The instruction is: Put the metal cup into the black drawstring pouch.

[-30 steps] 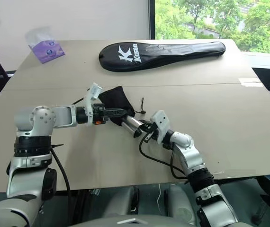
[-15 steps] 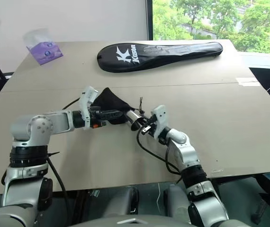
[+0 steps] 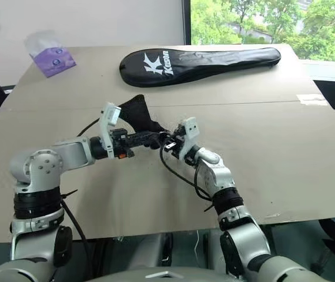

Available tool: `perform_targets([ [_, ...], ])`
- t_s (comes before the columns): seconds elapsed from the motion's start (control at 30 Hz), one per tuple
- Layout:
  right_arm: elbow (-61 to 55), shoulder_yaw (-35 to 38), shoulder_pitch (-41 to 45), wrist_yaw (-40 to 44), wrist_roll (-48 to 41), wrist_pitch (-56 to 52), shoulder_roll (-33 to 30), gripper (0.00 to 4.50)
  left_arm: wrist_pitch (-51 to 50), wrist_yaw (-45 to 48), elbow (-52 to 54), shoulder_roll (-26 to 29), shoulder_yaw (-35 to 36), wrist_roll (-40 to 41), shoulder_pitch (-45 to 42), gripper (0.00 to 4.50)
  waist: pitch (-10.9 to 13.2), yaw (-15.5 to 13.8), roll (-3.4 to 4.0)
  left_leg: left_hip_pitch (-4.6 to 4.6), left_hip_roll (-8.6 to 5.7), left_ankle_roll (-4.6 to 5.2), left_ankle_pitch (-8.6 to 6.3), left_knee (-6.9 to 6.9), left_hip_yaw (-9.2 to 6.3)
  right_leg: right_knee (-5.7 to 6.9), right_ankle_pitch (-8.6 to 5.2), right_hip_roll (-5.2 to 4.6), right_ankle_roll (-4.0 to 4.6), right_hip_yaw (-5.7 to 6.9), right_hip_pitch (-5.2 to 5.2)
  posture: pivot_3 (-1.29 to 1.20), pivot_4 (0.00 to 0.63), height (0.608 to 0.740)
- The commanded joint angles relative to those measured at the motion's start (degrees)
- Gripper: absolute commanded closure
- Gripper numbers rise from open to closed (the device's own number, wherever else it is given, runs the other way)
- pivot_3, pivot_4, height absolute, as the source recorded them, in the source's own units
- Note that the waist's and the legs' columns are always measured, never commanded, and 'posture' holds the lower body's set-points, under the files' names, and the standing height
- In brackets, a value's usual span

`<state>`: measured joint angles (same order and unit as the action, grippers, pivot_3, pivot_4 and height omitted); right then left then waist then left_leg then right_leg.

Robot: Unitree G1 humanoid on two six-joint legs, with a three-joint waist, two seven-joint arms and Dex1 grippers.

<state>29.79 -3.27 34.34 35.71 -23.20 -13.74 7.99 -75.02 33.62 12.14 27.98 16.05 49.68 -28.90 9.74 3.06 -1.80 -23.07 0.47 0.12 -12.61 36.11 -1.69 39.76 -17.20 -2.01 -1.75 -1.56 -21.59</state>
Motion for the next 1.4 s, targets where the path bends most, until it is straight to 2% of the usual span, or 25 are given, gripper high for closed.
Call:
perform_targets([
  [0.03, 1.8, 1.9, 4.8, -2.7, -3.7, -2.4, 7.9, 4.45, -2.0, -1.8, 3.1, -0.5, 2.9, 4.2, -0.3, 4.50, 0.0, 0.0, 0.02, 0.05, 0.00, 0.00, 0.00, 0.00, 0.00, 0.01, 0.00, 0.00, 0.00, 0.00, 0.04, 0.00, 0.150, 0.740],
  [0.1, 4.1, -5.1, 6.2, -6.2, 6.5, 5.2, 5.7, 4.45, -2.8, -3.5, 3.2, -1.4, 3.9, 5.6, -0.7, 4.50, 0.0, 0.1, 0.03, 0.06, 0.00, 0.00, 0.00, 0.00, 0.02, 0.02, 0.00, 0.02, 0.00, -0.02, 0.03, 0.00, 0.150, 0.740],
  [0.2, 10.4, -24.1, 10.2, -17.0, 32.7, 18.8, -1.7, 4.45, -3.9, -5.8, 3.1, -3.5, 4.8, 7.4, -1.6, 4.50, 0.2, 0.7, 0.07, 0.01, -0.03, -0.01, 0.01, 0.00, 0.11, 0.06, 0.00, 0.06, 0.00, -0.07, -0.10, 0.00, 0.150, 0.740],
  [0.23, 12.5, -28.2, 11.4, -19.0, 38.7, 23.0, -3.8, 4.45, -4.1, -6.4, 3.2, -4.2, 5.0, 7.7, -1.7, 4.50, 0.2, 0.8, 0.13, -0.03, -0.04, -0.02, 0.02, 0.00, 0.18, 0.09, 0.00, 0.09, -0.01, -0.06, -0.18, 0.00, 0.150, 0.740],
  [0.27, 14.0, -28.7, 11.9, -19.1, 39.7, 24.8, -4.3, 4.45, -3.9, -6.8, 3.2, -4.6, 4.8, 7.5, -1.5, 4.50, 0.2, 0.7, 0.13, -0.08, -0.07, -0.17, 0.11, 0.01, 0.16, 0.09, 0.00, 0.08, -0.01, -0.05, -0.22, 0.00, 0.150, 0.740],
  [0.33, 11.7, -14.3, 10.8, -15.1, 21.0, 16.2, 2.3, 4.45, -3.4, -7.0, 3.3, -5.2, 4.3, 7.0, -0.7, 4.50, 0.2, 0.1, 0.04, -0.18, -0.08, -0.29, 0.18, 0.01, 0.01, 0.00, 0.00, 0.07, -0.02, -0.02, -0.21, 0.00, 0.150, 0.740],
  [0.4, 8.7, -6.1, 10.7, -10.9, 10.4, 9.2, 5.4, 4.45, -3.0, -6.9, 3.4, -5.4, 4.0, 6.6, -0.2, 4.50, 0.3, -0.7, 0.13, -0.50, 0.00, -0.33, 0.19, 0.17, -0.26, -0.16, 0.00, 0.07, 0.00, 0.27, -0.22, 0.00, 0.150, 0.740],
  [0.47, 8.6, -6.7, 11.9, -12.4, 12.6, 11.2, 3.7, 4.45, -2.7, -6.6, 3.2, -5.6, 3.6, 6.7, -0.2, 4.50, 0.3, -1.1, 0.08, -0.85, -0.05, -0.32, 0.19, 0.24, -0.29, -0.19, 0.01, -0.02, 0.00, 0.35, -0.47, 0.00, 0.150, 0.740],
  [0.5, 9.5, -13.9, 12.9, -14.3, 22.4, 16.6, 0.0, 4.45, -2.3, -6.5, 2.9, -5.7, 3.3, 6.4, -0.5, 4.50, 0.3, -1.0, 0.08, -0.85, -0.07, -0.32, 0.19, 0.24, -0.29, -0.23, 0.02, -0.04, 0.00, 0.35, -0.47, 0.00, 0.150, 0.740],
  [0.57, 11.1, -23.0, 14.1, -16.1, 35.0, 24.0, -4.8, 4.45, -1.2, -6.6, 2.0, -6.1, 2.7, 6.1, -1.1, 4.50, 0.3, -0.6, 0.13, -0.84, -0.12, -0.32, 0.19, 0.22, -0.27, -0.25, 0.01, -0.04, 0.00, 0.31, -0.50, 0.00, 0.150, 0.740],
  [0.6, 11.1, -23.1, 13.8, -15.1, 34.9, 24.7, -4.8, 4.45, -0.6, -6.8, 1.4, -6.5, 2.5, 6.0, -1.7, 4.50, 0.3, -0.6, 0.14, -0.84, -0.14, -0.32, 0.19, 0.16, -0.19, -0.21, 0.01, 0.00, 0.00, 0.23, -0.59, 0.00, 0.150, 0.740],
  [0.67, 8.2, -15.7, 11.7, -11.8, 23.7, 18.1, -0.1, 4.45, 0.6, -7.0, 0.5, -7.3, 2.3, 5.7, -2.4, 4.50, 0.3, -0.7, 0.12, -0.82, -0.13, -0.33, 0.19, 0.16, -0.22, -0.11, 0.00, 0.02, 0.00, 0.25, -0.62, 0.00, 0.150, 0.740],
  [0.7, 7.3, -13.9, 11.3, -10.8, 21.6, 16.2, 0.7, 4.45, 0.9, -7.3, 0.0, -7.6, 2.5, 5.6, -2.6, 4.50, 0.3, -0.7, 0.11, -0.82, -0.07, -0.36, 0.21, 0.15, -0.26, -0.11, 0.00, 0.06, 0.00, 0.28, -0.61, 0.00, 0.150, 0.740],
  [0.8, 3.1, -16.3, 9.8, -5.9, 24.5, 13.6, -2.5, 4.45, 2.2, -7.6, -2.3, -7.6, 3.2, 5.0, -3.1, 4.50, 0.3, -0.7, 0.12, -0.82, -0.05, -0.39, 0.23, 0.16, -0.22, -0.10, 0.01, 0.05, 0.00, 0.25, -0.60, 0.00, 0.150, 0.740],
  [0.83, 1.5, -16.2, 9.2, -4.8, 24.1, 12.4, -3.0, 3.93, 2.6, -7.5, -2.9, -7.4, 3.3, 4.7, -3.2, 4.50, 0.3, -0.8, 0.12, -0.82, -0.09, -0.38, 0.23, 0.17, -0.22, -0.10, 0.01, 0.02, 0.00, 0.26, -0.59, 0.00, 0.150, 0.740],
  [0.93, -7.0, -17.0, 6.5, -1.5, 24.1, 6.8, -6.3, 2.93, 5.0, -6.0, -6.2, -5.7, 3.2, 3.0, -3.8, 4.50, 0.3, -0.9, 0.12, -0.82, -0.13, -0.37, 0.23, 0.19, -0.24, -0.13, 0.01, -0.01, 0.00, 0.28, -0.56, 0.00, 0.150, 0.740],
  [1.03, -19.0, -16.8, 3.3, -0.3, 24.9, -0.6, -10.9, 1.33, 8.4, -2.4, -11.1, -2.1, 2.3, 0.4, -4.6, 4.50, 0.3, -0.9, 0.14, -0.83, -0.12, -0.38, 0.23, 0.19, -0.28, -0.08, 0.01, 0.01, 0.00, 0.30, -0.58, 0.00, 0.150, 0.740],
  [1.07, -23.6, -16.6, 2.3, 0.9, 24.1, -3.4, -12.6, 0.98, 9.8, -0.8, -12.6, -0.7, 1.4, -0.7, -4.8, 4.50, 0.3, -0.9, 0.13, -0.83, -0.12, -0.38, 0.23, 0.19, -0.29, -0.08, 0.01, 0.02, 0.00, 0.30, -0.58, 0.00, 0.150, 0.740],
  [1.23, -40.5, -12.2, -0.2, 5.8, 16.0, -16.8, -18.6, 0.98, 14.1, 4.9, -18.7, 3.5, -1.0, -3.9, -7.0, 4.50, 0.3, -0.9, 0.15, -0.82, -0.13, -0.37, 0.23, 0.19, -0.28, -0.09, 0.00, 0.02, 0.00, 0.37, -0.58, 0.00, 0.150, 0.740],
  [1.3, -44.6, -11.3, -1.3, 6.5, 14.4, -19.2, -20.7, 0.22, 15.0, 7.0, -20.5, 4.6, -1.5, -4.5, -7.9, 4.50, 0.3, -0.9, 0.16, -0.84, -0.12, -0.37, 0.23, 0.19, -0.30, -0.10, 0.00, 0.03, 0.00, 0.41, -0.59, 0.00, 0.150, 0.740],
  [1.33, -45.0, -10.8, -1.8, 5.2, 15.0, -19.3, -21.4, 0.04, 15.2, 8.7, -21.2, 5.6, -1.8, -4.6, -8.4, 4.50, 0.3, -0.9, 0.16, -0.84, -0.12, -0.37, 0.23, 0.19, -0.30, -0.10, 0.00, 0.02, 0.00, 0.41, -0.59, 0.00, 0.150, 0.740],
  [1.4, -43.6, -11.7, -2.5, 3.7, 17.4, -17.7, -23.1, 0.04, 15.5, 11.6, -22.4, 7.5, -2.3, -4.8, -9.4, 4.50, 0.3, -0.8, 0.15, -0.83, -0.13, -0.36, 0.23, 0.19, -0.26, -0.10, 0.00, 0.02, 0.00, 0.46, -0.58, 0.00, 0.150, 0.740],
])
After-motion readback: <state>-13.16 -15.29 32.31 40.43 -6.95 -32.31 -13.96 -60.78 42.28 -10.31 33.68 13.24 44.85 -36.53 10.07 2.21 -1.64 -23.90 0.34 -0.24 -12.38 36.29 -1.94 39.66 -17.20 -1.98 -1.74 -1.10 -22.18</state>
